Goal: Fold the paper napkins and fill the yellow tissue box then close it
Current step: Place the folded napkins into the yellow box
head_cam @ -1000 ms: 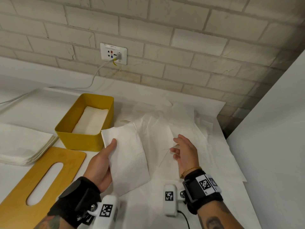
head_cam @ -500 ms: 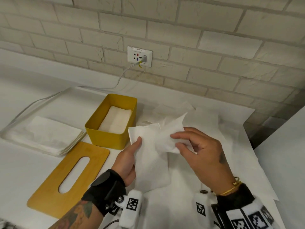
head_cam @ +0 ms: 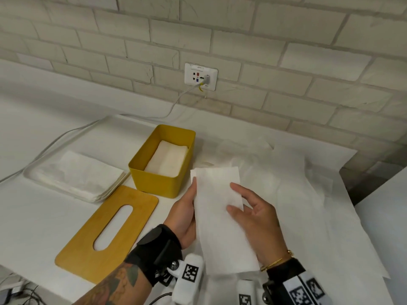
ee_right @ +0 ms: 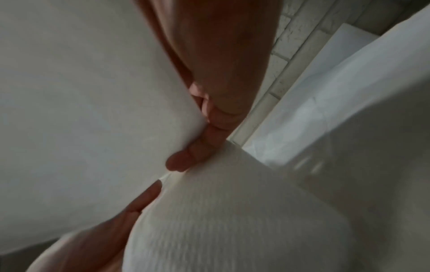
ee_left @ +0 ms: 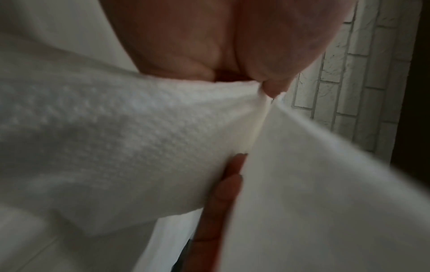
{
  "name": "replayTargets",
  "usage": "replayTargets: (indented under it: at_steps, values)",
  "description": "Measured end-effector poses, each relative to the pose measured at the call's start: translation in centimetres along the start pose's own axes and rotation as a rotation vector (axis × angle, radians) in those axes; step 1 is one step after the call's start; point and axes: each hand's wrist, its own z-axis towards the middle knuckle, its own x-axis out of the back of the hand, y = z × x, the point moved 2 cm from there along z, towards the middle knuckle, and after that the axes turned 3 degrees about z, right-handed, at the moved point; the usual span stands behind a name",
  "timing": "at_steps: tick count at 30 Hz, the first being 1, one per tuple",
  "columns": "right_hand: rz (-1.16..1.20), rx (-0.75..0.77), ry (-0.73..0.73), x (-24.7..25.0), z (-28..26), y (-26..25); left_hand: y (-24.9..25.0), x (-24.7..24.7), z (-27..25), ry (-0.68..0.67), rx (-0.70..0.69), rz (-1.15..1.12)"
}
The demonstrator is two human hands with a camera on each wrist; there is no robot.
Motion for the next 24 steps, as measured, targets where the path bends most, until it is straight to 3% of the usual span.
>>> replayTargets:
  at_steps: [9,16,20,22,24]
  values:
    - [-0.115,0.035,0.014,-0.2,0.3,0.5,0.0,0.0,0.2,-0.032,-0.041,0.030]
    - [-0.057,0.085,-0.033,-0.8,-0.5,1.7,0.3,0.4,0.7,0.045,-0.086,0.091]
    - [-0.184,-0.076,-0.138,1.0,-1.5,3.5,1.9,1.7,0.7,0.145,-0.175,0.054]
    - [-0.180,-0.151,-0.021,3.1,-0.9,3.4,2.6,2.3,0.5,0.170,-0.200,0.044]
    - [-0.072,-0.192,0.237,5.7,0.6,3.0,2.7,2.5,0.4,0.185,-0.199,0.039]
